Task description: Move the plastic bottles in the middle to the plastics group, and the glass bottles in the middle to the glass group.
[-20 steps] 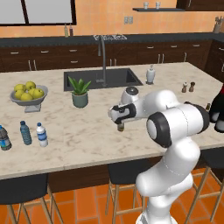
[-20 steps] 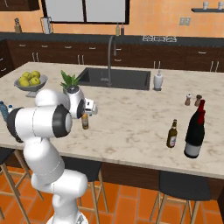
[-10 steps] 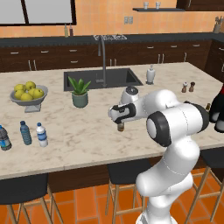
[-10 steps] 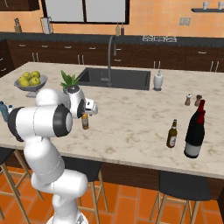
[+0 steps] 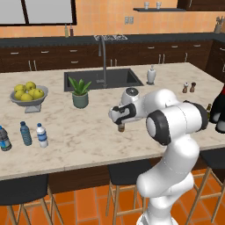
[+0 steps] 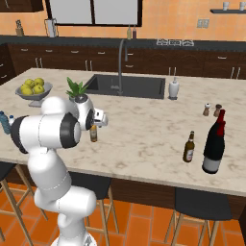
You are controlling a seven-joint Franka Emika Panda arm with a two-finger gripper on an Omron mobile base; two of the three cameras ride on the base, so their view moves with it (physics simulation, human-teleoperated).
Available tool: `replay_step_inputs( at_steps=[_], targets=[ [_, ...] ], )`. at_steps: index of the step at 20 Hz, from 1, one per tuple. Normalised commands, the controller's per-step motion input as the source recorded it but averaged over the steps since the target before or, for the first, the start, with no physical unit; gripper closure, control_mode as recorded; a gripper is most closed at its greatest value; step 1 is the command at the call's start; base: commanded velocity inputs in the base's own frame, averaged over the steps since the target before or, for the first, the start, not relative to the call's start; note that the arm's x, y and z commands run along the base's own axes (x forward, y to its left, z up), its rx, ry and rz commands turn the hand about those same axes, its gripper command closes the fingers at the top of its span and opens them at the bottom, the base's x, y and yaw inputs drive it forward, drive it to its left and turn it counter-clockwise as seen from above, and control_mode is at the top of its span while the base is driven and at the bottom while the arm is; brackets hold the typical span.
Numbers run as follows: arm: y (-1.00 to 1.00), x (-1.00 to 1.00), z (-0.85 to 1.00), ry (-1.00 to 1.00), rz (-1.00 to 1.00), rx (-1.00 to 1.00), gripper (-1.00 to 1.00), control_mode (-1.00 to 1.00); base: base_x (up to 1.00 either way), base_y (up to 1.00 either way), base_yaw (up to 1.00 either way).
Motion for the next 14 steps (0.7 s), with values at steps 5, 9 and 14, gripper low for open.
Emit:
replay_step_inputs(
  at_steps=[5,9,14],
  targets=[
    [0.00,0.05,0.00,0.00,0.00,0.00,-1.00,-1.00,0.00,0.00,0.00],
    [0.00,0.00,-0.01,0.00,0.00,0.00,-1.00,-1.00,0.00,0.00,0.00],
    [0.00,0.00,-0.08,0.00,0.00,0.00,-1.00,-1.00,0.00,0.00,0.00]
  ],
)
